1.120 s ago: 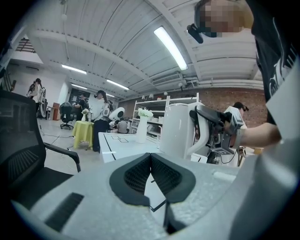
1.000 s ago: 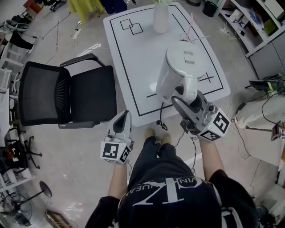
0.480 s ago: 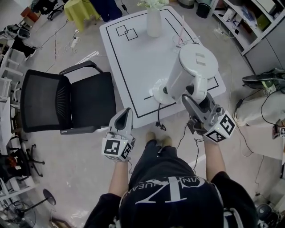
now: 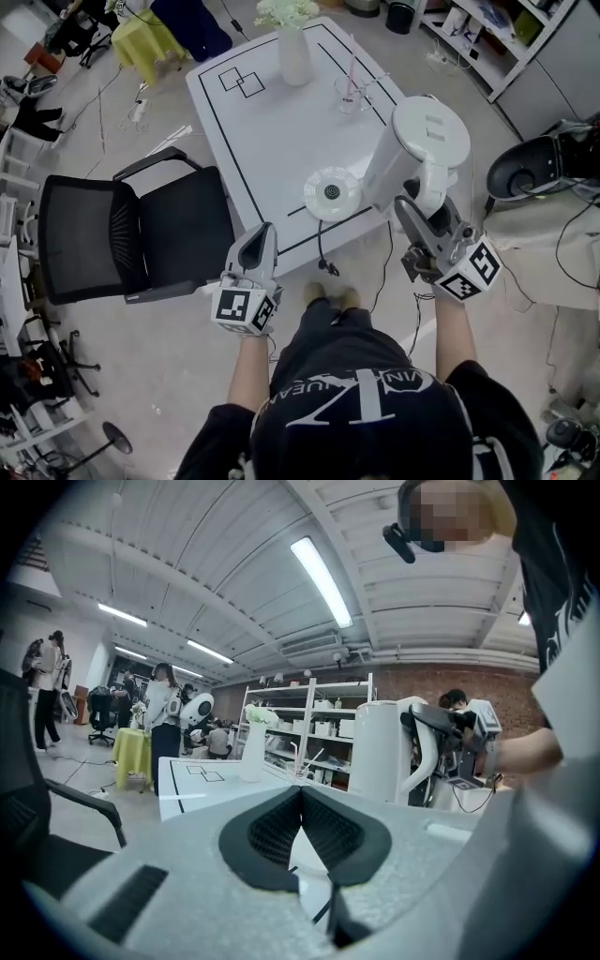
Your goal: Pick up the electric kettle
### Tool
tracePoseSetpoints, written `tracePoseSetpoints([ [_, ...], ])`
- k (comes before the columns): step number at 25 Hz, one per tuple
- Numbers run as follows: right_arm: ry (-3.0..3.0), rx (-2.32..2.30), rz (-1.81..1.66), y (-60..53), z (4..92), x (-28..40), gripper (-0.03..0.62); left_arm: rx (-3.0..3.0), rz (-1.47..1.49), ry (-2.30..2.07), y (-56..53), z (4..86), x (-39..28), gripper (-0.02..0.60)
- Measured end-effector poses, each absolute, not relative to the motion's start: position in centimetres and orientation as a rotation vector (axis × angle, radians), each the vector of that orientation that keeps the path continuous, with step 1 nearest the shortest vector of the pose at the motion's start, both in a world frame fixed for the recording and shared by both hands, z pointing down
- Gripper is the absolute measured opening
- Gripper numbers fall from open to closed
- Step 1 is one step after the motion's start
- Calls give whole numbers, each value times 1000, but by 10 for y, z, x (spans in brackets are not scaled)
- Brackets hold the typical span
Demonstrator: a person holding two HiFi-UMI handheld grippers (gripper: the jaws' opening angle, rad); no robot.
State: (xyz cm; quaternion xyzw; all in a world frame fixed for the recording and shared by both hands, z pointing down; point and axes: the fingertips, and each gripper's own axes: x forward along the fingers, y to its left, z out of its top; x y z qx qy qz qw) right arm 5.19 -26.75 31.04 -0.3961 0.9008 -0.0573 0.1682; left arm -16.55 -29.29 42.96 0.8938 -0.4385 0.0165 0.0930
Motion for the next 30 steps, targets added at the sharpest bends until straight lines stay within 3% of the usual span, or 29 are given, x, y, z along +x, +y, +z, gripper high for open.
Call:
tracePoseSetpoints([
  [30,2479,-1364,-67,-243,297,102,130,2714,-8,-1228,-311,407,-135,11],
])
